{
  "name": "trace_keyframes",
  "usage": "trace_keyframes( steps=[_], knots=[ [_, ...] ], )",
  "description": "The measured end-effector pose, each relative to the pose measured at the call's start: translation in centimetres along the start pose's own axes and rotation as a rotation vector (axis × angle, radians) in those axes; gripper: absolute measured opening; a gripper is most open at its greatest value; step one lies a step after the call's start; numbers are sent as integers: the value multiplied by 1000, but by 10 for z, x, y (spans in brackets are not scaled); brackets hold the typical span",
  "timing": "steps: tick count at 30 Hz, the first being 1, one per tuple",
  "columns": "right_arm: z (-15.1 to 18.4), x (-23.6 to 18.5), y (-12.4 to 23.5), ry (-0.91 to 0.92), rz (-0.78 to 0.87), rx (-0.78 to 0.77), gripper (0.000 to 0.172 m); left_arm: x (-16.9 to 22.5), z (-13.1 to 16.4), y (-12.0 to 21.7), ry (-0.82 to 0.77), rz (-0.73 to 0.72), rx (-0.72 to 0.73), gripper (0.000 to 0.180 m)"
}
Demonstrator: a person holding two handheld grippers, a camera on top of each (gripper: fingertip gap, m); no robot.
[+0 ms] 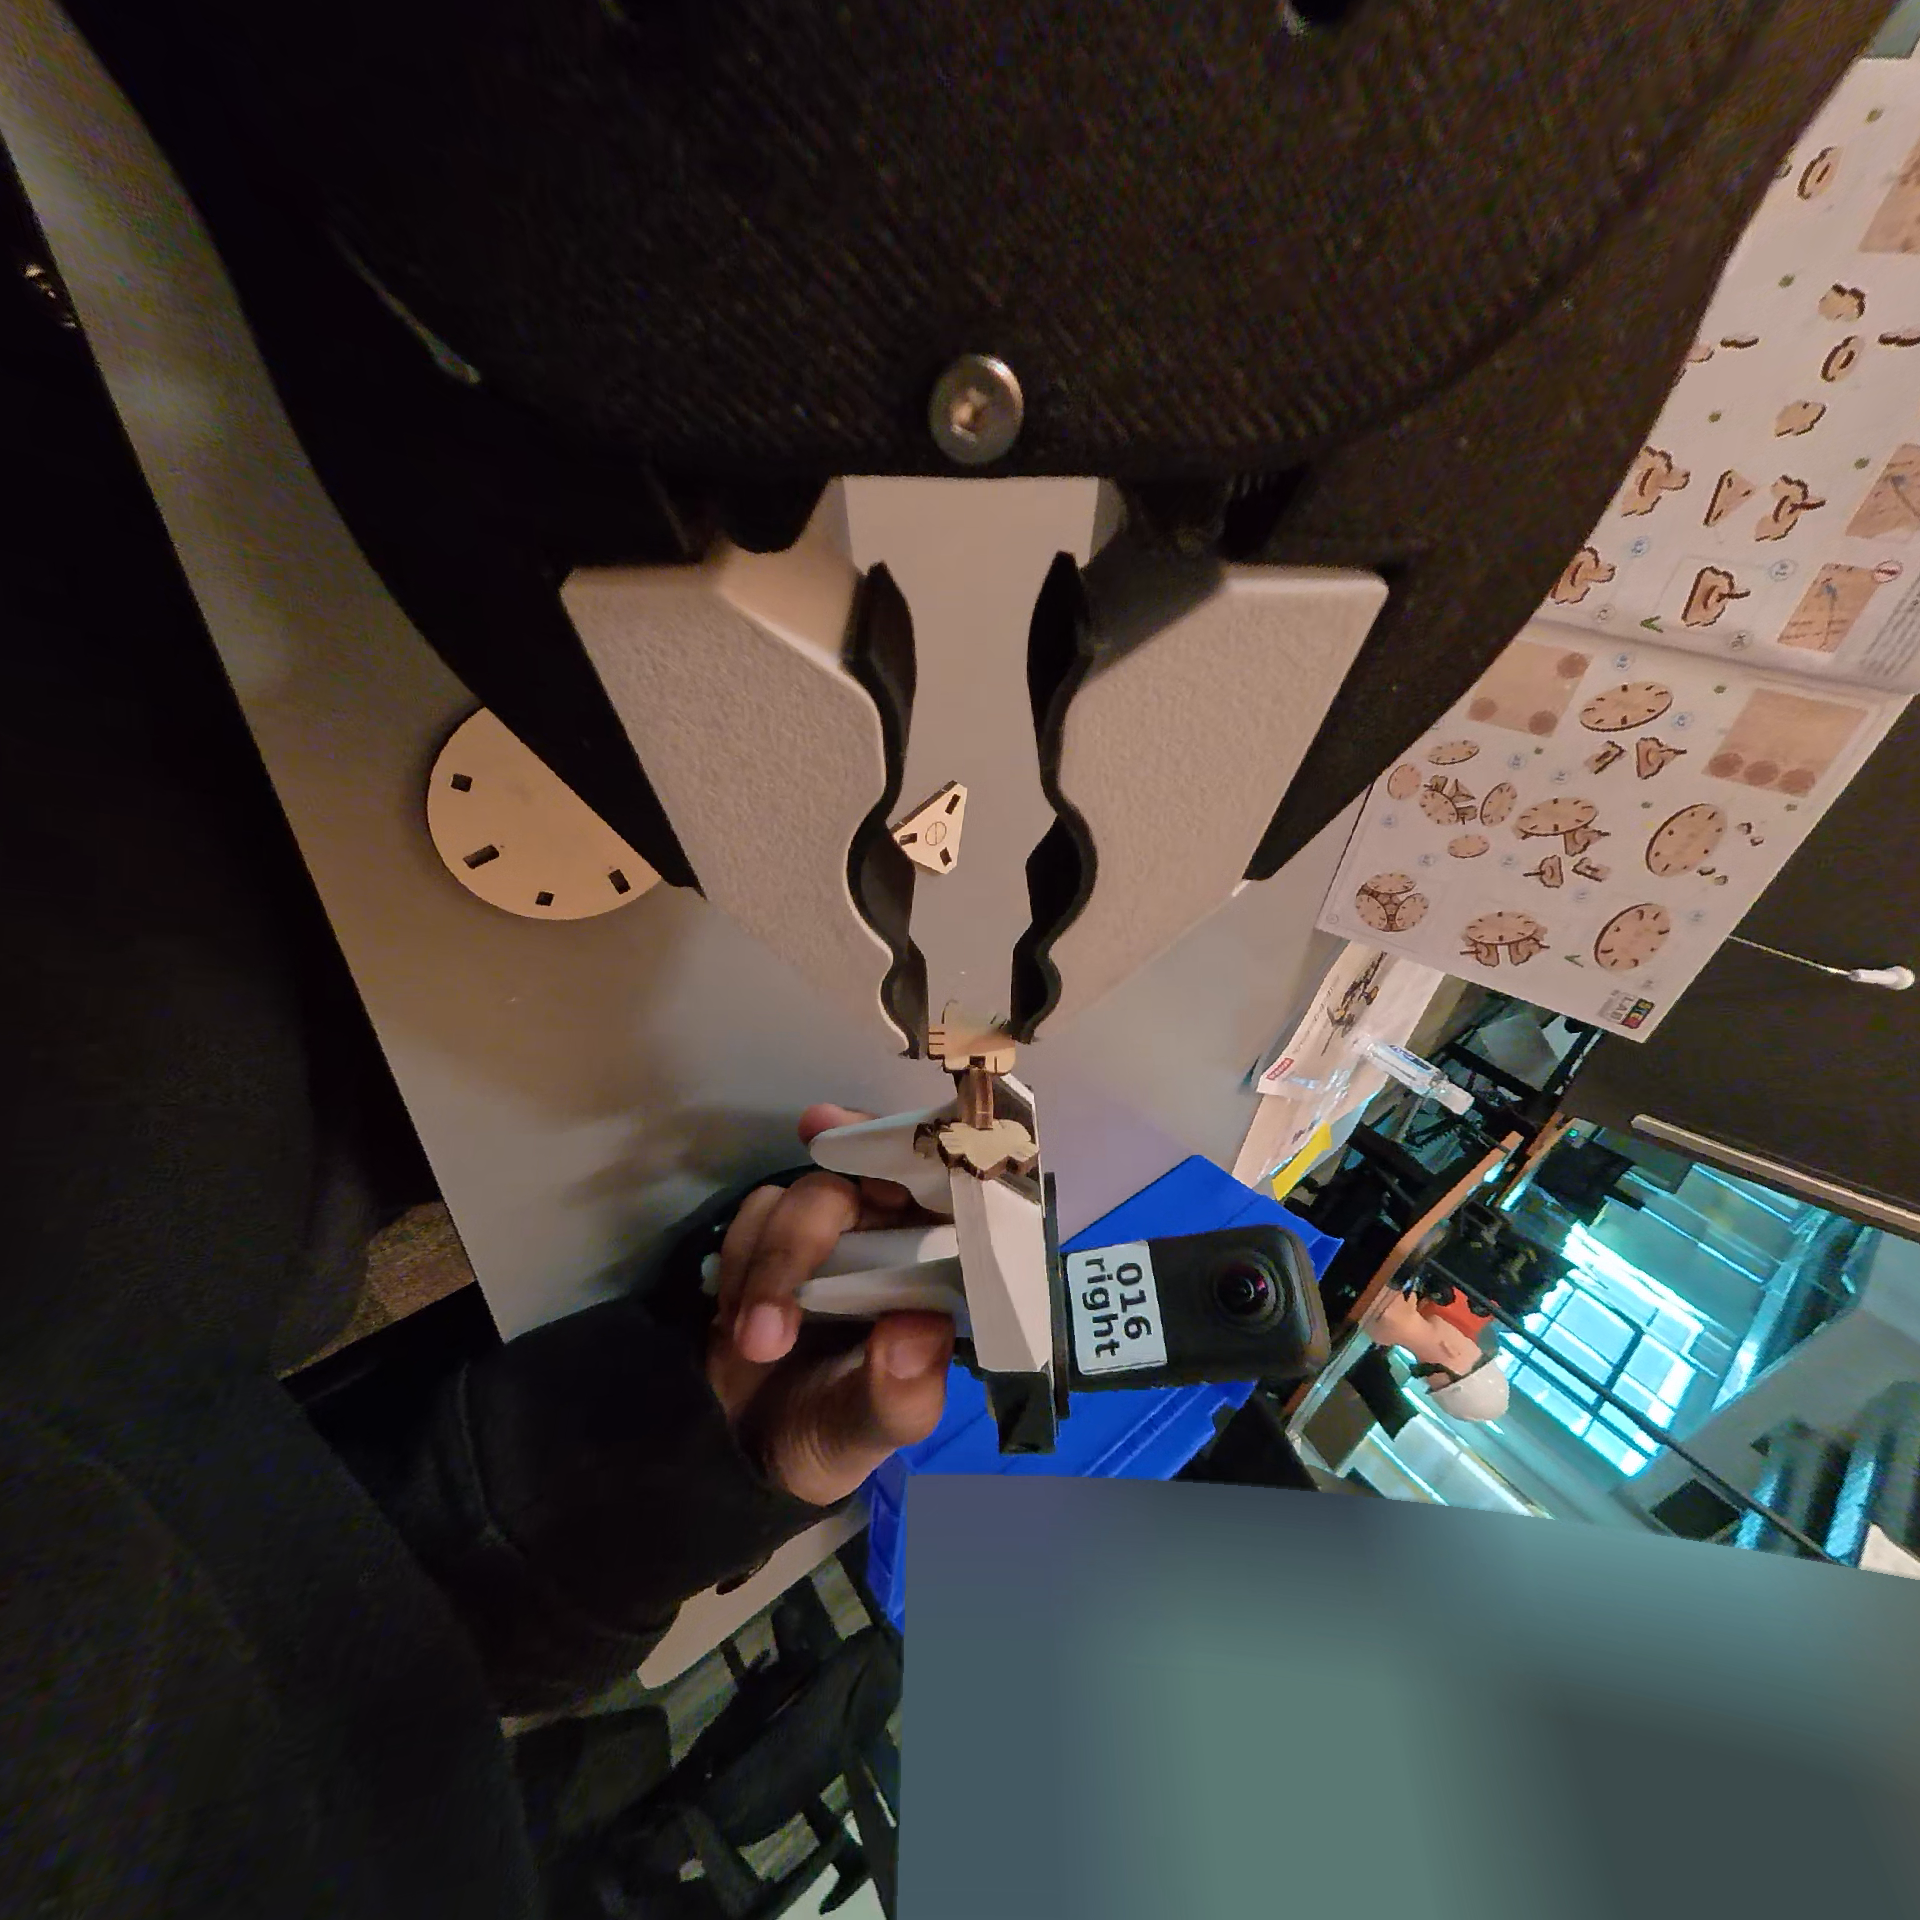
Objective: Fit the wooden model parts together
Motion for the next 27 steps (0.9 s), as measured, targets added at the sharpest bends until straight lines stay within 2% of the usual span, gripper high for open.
trace_keyframes(
  steps=[20, 21, 22, 24, 26, 27],
  knots=[
    [1, 5, 3, -30, 35, -8, 15, 2, 3, -3, -8, 9, -64, 14],
    [1, 5, 3, -32, 42, -7, 15, 2, 3, -4, -9, 8, -70, 14],
    [0, 7, 4, -35, 71, -5, 15, 2, 3, -3, -10, 4, -62, 0],
    [3, 18, 4, -48, 221, -48, 14, 1, -9, 3, 5, -22, 50, 0],
    [5, 13, -2, -33, 166, -75, 15, 1, -5, 1, 2, -28, 6, 0],
    [5, 14, -2, -34, 190, -71, 15, 0, 1, -1, -20, -38, -36, 0]
  ],
)
Point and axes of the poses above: each gripper's, where its closed fingertips meet, y back along the fingers, z out of its underside, x = y × z across the jaws, the point moved 9 cm from there along y, back along the fingers, and after that the axes turned 4 degrees about x, right-handed, at the moved point
